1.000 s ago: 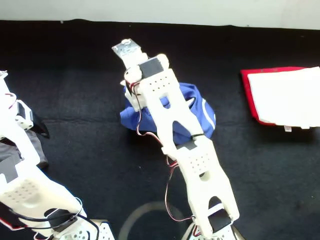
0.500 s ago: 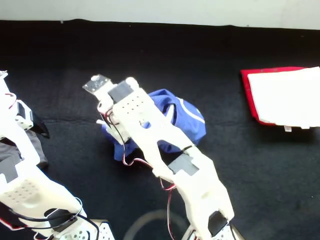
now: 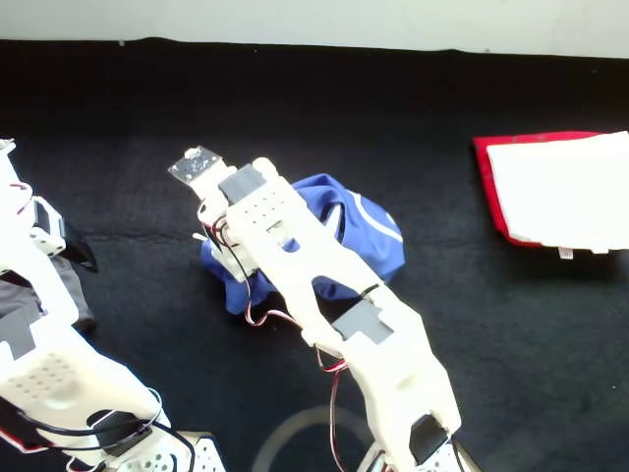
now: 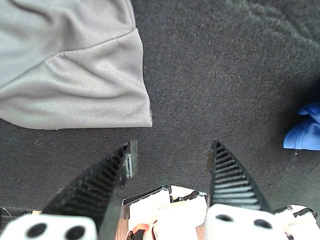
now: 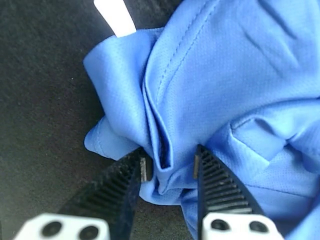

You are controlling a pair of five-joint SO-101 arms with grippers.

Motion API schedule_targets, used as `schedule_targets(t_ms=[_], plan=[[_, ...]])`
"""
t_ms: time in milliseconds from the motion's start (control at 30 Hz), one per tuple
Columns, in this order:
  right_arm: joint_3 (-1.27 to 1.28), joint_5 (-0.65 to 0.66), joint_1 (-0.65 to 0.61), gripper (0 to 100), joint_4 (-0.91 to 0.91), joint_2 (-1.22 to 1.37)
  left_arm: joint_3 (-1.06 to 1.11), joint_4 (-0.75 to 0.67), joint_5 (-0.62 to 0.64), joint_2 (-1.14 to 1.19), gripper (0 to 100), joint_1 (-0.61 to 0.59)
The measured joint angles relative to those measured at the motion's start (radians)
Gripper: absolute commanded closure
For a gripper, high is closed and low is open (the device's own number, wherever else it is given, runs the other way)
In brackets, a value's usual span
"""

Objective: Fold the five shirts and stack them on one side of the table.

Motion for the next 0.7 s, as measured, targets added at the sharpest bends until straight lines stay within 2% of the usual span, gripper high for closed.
schedule_targets(t_ms=[233, 367, 700], plan=[[-0.097, 0.000, 0.072, 85.4, 0.038, 0.000, 0.000, 0.000, 0.000, 0.000, 77, 0.000], [-0.110, 0.051, 0.135, 85.4, 0.038, 0.000, 0.000, 0.000, 0.000, 0.000, 77, 0.000], [-0.110, 0.061, 0.133, 85.4, 0.038, 0.000, 0.000, 0.000, 0.000, 0.000, 77, 0.000]])
